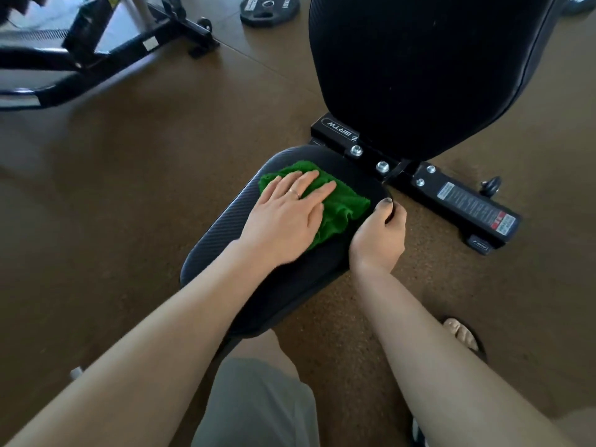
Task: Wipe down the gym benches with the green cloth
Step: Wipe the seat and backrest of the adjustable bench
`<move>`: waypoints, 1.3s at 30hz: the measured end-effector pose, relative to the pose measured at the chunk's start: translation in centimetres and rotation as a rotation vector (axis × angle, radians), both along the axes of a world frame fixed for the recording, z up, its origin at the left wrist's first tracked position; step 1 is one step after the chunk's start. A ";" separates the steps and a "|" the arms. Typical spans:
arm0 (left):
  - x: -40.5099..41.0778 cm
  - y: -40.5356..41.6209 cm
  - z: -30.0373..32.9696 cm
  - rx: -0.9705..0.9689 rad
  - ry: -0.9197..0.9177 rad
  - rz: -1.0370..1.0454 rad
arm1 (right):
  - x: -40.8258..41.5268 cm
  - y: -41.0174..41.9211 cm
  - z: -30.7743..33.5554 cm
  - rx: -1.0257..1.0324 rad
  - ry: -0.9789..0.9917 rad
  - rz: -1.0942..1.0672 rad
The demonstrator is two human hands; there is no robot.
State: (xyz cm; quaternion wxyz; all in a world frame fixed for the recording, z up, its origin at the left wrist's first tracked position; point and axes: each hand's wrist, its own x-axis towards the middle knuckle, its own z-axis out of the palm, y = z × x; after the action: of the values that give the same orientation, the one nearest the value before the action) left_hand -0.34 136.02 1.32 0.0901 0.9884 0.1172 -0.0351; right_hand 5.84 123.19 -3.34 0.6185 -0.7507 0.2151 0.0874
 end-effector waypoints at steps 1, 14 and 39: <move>1.9 0.6 -0.4 -0.001 -0.004 0.030 | 0.0 -0.1 -0.2 0.003 -0.004 0.007; -4.6 -2.8 0.4 0.016 0.016 -0.011 | -0.5 -0.1 0.1 0.027 0.019 0.037; -10.1 2.7 1.8 -0.134 -0.003 0.634 | -0.5 -0.1 0.4 -0.058 0.034 0.080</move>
State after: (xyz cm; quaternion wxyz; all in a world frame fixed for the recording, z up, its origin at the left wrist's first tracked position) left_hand -10.39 138.69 3.13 0.1617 0.8945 0.4166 -0.0115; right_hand 5.36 123.10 -2.98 0.5887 -0.7747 0.1980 0.1185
